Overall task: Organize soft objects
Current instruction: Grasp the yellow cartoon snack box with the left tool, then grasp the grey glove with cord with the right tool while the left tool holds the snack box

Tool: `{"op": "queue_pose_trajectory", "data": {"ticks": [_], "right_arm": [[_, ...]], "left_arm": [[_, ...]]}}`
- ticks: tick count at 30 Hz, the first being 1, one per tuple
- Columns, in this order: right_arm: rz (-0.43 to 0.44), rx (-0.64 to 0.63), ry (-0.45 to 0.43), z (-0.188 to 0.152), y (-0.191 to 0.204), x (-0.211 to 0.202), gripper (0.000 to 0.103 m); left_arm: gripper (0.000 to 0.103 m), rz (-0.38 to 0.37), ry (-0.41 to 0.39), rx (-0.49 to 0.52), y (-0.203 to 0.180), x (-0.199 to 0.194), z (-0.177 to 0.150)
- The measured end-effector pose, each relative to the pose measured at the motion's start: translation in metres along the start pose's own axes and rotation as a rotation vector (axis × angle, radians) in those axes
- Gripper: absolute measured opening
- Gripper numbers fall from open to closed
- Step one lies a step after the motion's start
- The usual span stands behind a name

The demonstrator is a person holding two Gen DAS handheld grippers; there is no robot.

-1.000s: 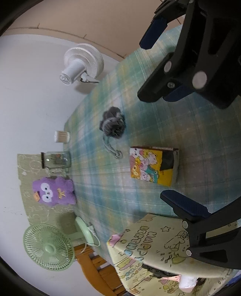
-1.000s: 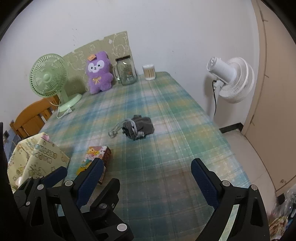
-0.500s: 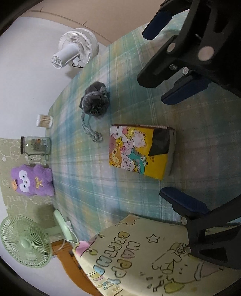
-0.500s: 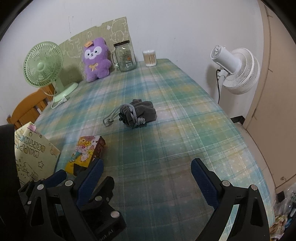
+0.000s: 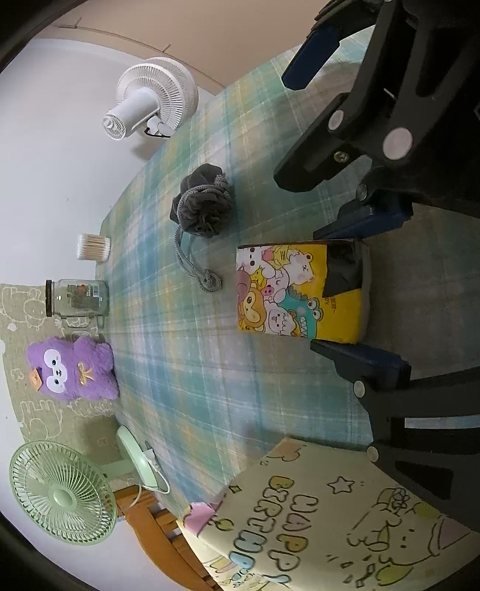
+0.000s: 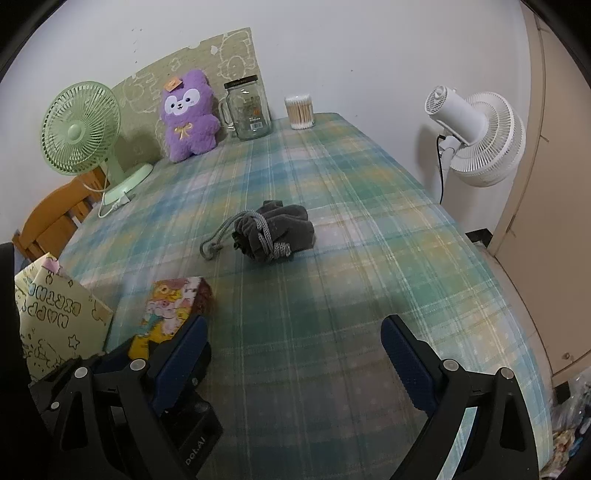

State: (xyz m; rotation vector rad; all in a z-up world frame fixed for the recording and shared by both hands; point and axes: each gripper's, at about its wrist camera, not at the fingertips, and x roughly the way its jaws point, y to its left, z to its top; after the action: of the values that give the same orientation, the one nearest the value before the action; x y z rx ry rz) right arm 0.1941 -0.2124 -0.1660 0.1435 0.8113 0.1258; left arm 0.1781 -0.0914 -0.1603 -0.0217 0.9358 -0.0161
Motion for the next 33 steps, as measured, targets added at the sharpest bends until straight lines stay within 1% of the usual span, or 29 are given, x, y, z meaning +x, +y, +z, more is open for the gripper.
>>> {"op": "queue_pose_trajectory", "data": {"ticks": [4, 13, 20, 24, 28, 29, 31, 33], "right_arm": [[-0.002, -0.013, -0.005, 0.005, 0.000, 0.001, 0.095], [0.010, -0.030, -0.036, 0.024, 0.001, 0.004, 0.094], [0.035, -0.041, -0.046, 0.041, 0.006, 0.017, 0.092], [0.041, -0.038, -0.050, 0.050, 0.008, 0.024, 0.092], [0.028, -0.055, -0.048, 0.055, 0.012, 0.034, 0.090], [0.030, -0.059, -0.044, 0.056, 0.013, 0.037, 0.088], [0.022, -0.065, -0.034, 0.056, 0.014, 0.044, 0.088], [0.020, -0.067, -0.024, 0.056, 0.015, 0.050, 0.088]], "left_arm": [[0.050, 0.004, -0.004, -0.004, 0.000, 0.001, 0.003], [0.049, 0.031, -0.043, -0.037, 0.001, 0.000, 0.020], [0.049, 0.071, -0.053, -0.075, 0.006, 0.009, 0.035], [0.049, 0.072, -0.063, -0.087, 0.009, 0.014, 0.043], [0.049, 0.064, -0.043, -0.101, 0.013, 0.025, 0.048], [0.049, 0.066, -0.040, -0.101, 0.013, 0.027, 0.048], [0.049, 0.089, -0.038, -0.093, 0.013, 0.030, 0.049], [0.049, 0.087, -0.020, -0.090, 0.014, 0.036, 0.048]]}}
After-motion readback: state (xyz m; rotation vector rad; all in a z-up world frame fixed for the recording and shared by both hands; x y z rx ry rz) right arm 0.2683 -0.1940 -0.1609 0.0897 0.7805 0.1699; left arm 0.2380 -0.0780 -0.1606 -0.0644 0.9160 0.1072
